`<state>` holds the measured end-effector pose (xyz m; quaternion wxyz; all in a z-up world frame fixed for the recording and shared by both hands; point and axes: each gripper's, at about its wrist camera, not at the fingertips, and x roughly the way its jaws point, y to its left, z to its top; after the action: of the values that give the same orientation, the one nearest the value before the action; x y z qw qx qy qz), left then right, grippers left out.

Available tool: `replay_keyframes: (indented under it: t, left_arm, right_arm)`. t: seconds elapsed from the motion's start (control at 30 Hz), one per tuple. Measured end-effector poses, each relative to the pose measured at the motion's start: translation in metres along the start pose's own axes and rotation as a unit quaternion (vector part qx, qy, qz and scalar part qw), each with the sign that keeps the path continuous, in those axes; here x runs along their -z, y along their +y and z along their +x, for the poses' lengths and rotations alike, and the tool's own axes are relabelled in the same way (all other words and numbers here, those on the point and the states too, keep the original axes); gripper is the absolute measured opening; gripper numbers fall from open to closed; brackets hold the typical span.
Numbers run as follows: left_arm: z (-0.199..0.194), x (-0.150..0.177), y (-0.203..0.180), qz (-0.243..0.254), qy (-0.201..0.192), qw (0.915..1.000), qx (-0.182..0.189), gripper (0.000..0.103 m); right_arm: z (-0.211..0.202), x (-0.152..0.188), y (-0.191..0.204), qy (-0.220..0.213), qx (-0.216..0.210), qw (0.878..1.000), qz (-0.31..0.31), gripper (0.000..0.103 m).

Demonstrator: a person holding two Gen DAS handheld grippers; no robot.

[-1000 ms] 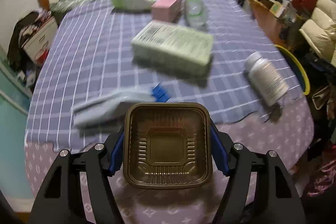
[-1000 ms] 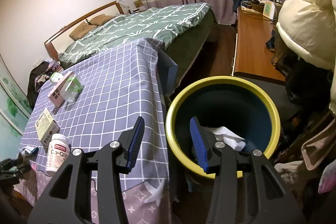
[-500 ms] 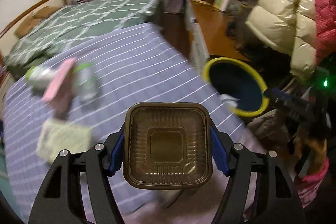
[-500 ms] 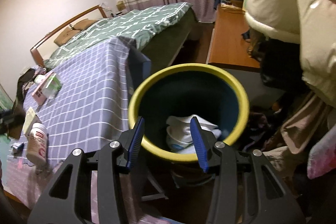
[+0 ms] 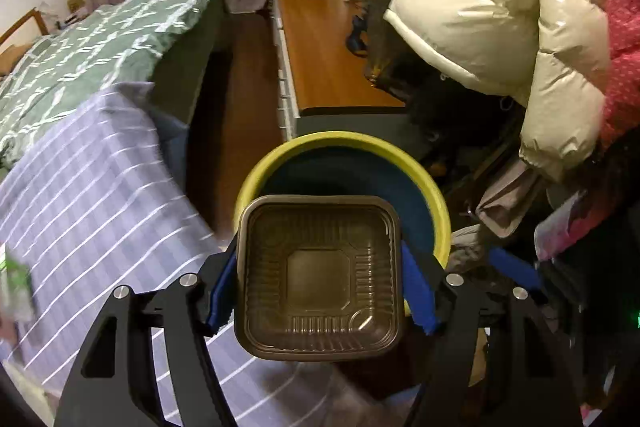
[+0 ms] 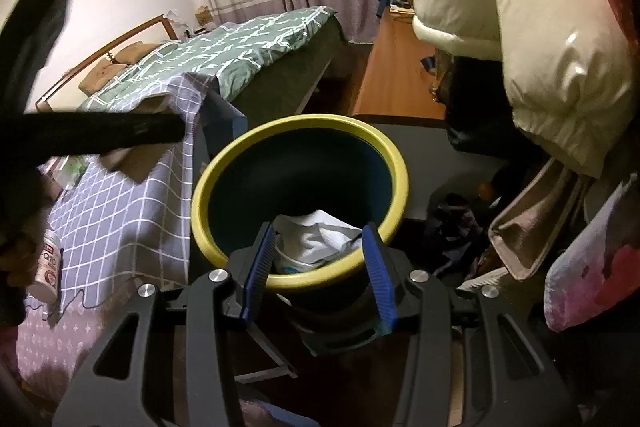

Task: Collect trash
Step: 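Carry the brown tray over the bin and open the left gripper, then grasp the pale blue packet with blue cap using the right gripper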

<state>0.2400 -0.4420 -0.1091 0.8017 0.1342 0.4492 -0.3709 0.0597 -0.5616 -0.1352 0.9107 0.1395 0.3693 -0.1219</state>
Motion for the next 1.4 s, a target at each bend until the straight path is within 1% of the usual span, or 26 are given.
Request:
replay_keyframes:
  t: [0.07, 0.13, 0.17, 0.2, 0.3, 0.37, 0.43, 0.47, 0.5, 0.57, 0.7, 0.8, 0.87, 1.0, 1.03, 1.07, 1.13, 1.2, 1.23, 1.3, 1.33, 1.4]
  left_arm:
    - [0.020, -0.009, -0.011, -0.001, 0.007, 1.0000, 0.004, 0.069]
    - [0.030, -0.013, -0.016, 0.000, 0.008, 1.0000, 0.001, 0.072]
    - [0.036, -0.015, -0.018, -0.002, 0.010, 1.0000, -0.001, 0.083]
    - [0.040, -0.017, -0.018, -0.006, 0.009, 0.9999, -0.001, 0.088]
    - [0.043, -0.018, -0.015, -0.013, 0.004, 0.9999, -0.008, 0.089]
    - [0.036, -0.016, -0.009, -0.024, 0.000, 0.9997, -0.002, 0.090]
    - [0.021, -0.013, -0.003, -0.031, -0.012, 0.9995, -0.002, 0.091]
    - [0.010, -0.010, 0.002, -0.034, -0.020, 0.9992, -0.003, 0.092]
    - [-0.001, -0.006, 0.007, -0.036, -0.028, 0.9989, -0.005, 0.094]
    - [-0.027, 0.003, 0.016, -0.042, -0.048, 0.9979, -0.010, 0.095]
    - [-0.076, 0.027, 0.036, -0.054, -0.083, 0.9948, -0.023, 0.098]
    - [-0.115, 0.051, 0.061, -0.077, -0.109, 0.9905, -0.035, 0.098]
    - [-0.145, 0.073, 0.080, -0.096, -0.130, 0.9853, -0.055, 0.098]
    - [-0.192, 0.113, 0.116, -0.126, -0.152, 0.9753, -0.100, 0.098]
    - [-0.207, 0.129, 0.128, -0.137, -0.157, 0.9713, -0.115, 0.098]
    - [-0.216, 0.139, 0.134, -0.144, -0.160, 0.9688, -0.123, 0.098]
    - [-0.238, 0.164, 0.150, -0.162, -0.168, 0.9608, -0.150, 0.098]
    - [-0.265, 0.193, 0.171, -0.187, -0.179, 0.9494, -0.178, 0.098]
    - [-0.274, 0.203, 0.177, -0.195, -0.183, 0.9458, -0.185, 0.098]
    - [-0.297, 0.231, 0.195, -0.222, -0.190, 0.9338, -0.206, 0.098]
    - [-0.304, 0.241, 0.200, -0.230, -0.192, 0.9298, -0.213, 0.098]
    - [-0.324, 0.268, 0.215, -0.256, -0.198, 0.9160, -0.237, 0.098]
  right_arm:
    - [0.000, 0.002, -0.004, 0.003, 0.003, 1.000, 0.002, 0.044]
    - [0.001, 0.002, -0.005, 0.005, 0.005, 1.000, 0.004, 0.044]
    - [0.000, 0.003, -0.006, 0.006, 0.007, 1.000, 0.005, 0.044]
    - [0.000, 0.004, -0.007, 0.007, 0.007, 1.000, 0.006, 0.044]
    - [0.001, 0.005, -0.009, 0.010, 0.007, 1.000, 0.008, 0.044]
    - [0.001, 0.006, -0.008, 0.012, 0.006, 1.000, 0.008, 0.044]
    - [0.001, 0.007, -0.005, 0.014, 0.004, 1.000, 0.007, 0.046]
    - [0.002, 0.007, -0.003, 0.014, 0.002, 1.000, 0.005, 0.048]
    - [0.003, 0.007, 0.000, 0.015, 0.000, 1.000, 0.003, 0.049]
    - [0.004, 0.008, 0.006, 0.017, -0.005, 1.000, -0.002, 0.049]
    - [0.005, 0.008, 0.020, 0.021, -0.013, 1.000, -0.017, 0.049]
    - [0.004, 0.007, 0.031, 0.022, -0.018, 0.999, -0.027, 0.049]
    - [0.002, 0.006, 0.041, 0.020, -0.022, 0.999, -0.036, 0.049]
    - [-0.003, 0.002, 0.066, 0.016, -0.038, 0.997, -0.062, 0.049]
    - [-0.004, 0.000, 0.075, 0.015, -0.043, 0.996, -0.070, 0.049]
    - [-0.005, -0.001, 0.086, 0.014, -0.052, 0.995, -0.081, 0.049]
    - [-0.008, -0.002, 0.103, 0.012, -0.064, 0.993, -0.097, 0.049]
    - [-0.011, -0.004, 0.124, 0.011, -0.081, 0.990, -0.115, 0.049]
    - [-0.012, -0.005, 0.134, 0.010, -0.090, 0.988, -0.125, 0.049]
    - [-0.016, -0.006, 0.156, 0.010, -0.106, 0.984, -0.144, 0.049]
    - [-0.018, -0.006, 0.171, 0.010, -0.118, 0.980, -0.158, 0.049]
    - [-0.022, -0.005, 0.195, 0.009, -0.134, 0.974, -0.180, 0.049]
